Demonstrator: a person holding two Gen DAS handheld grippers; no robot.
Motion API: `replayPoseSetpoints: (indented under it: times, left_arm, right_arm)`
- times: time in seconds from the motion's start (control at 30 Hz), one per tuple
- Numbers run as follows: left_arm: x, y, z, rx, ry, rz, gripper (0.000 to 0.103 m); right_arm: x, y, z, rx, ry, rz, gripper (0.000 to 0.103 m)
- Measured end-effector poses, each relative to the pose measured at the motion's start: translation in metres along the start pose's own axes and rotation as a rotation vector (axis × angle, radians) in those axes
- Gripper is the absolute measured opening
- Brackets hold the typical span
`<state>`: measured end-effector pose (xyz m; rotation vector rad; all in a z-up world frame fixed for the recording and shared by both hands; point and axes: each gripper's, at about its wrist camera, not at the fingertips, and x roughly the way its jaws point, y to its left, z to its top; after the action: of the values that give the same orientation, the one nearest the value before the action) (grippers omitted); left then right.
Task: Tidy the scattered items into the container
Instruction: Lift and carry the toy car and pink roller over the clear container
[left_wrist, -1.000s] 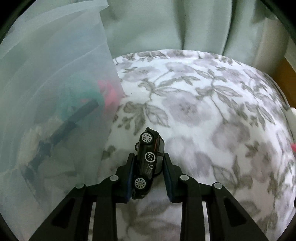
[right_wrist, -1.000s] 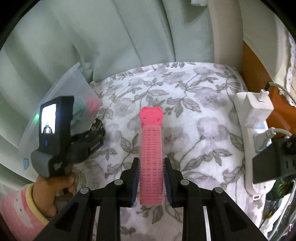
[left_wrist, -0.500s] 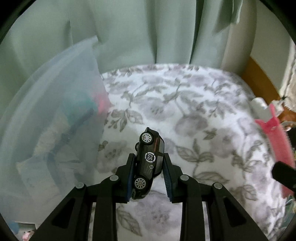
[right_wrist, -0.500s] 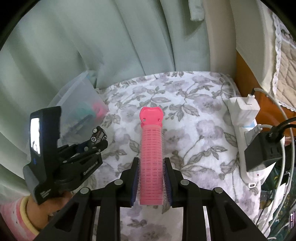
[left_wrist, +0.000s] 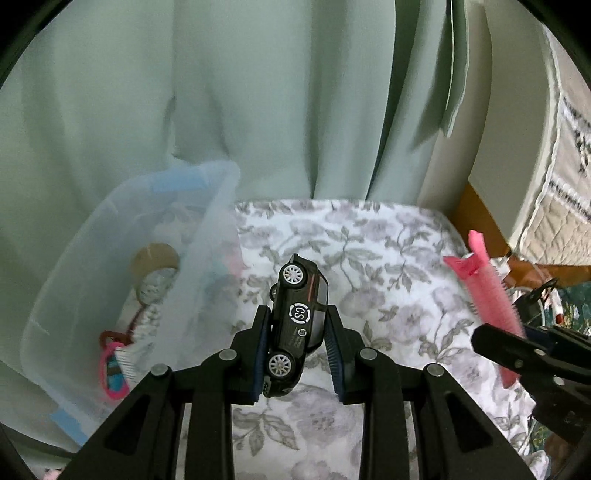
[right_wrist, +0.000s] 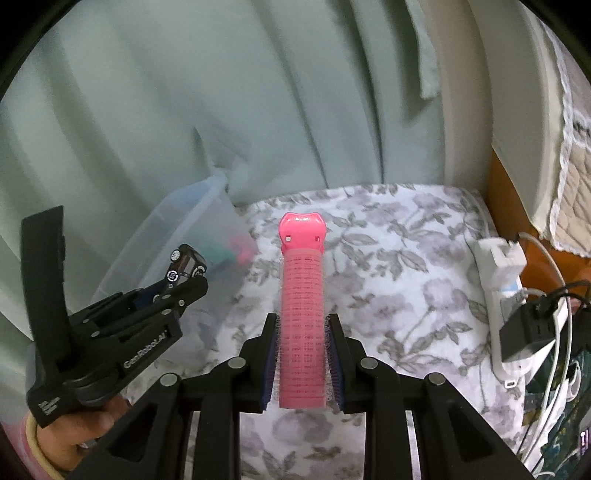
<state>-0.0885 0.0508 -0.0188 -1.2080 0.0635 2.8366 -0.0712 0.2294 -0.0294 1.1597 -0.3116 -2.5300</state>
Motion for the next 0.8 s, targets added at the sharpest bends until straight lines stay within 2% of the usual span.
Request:
replayPoseSetpoints:
  times: [0.8]
  left_arm:
    - [-0.084,0.068,0.021,-0.108,-0.187,0.049,0.03]
  right_arm:
    - [-0.039,0.094,0.052,-0.129,-0.156,0.119,0.027]
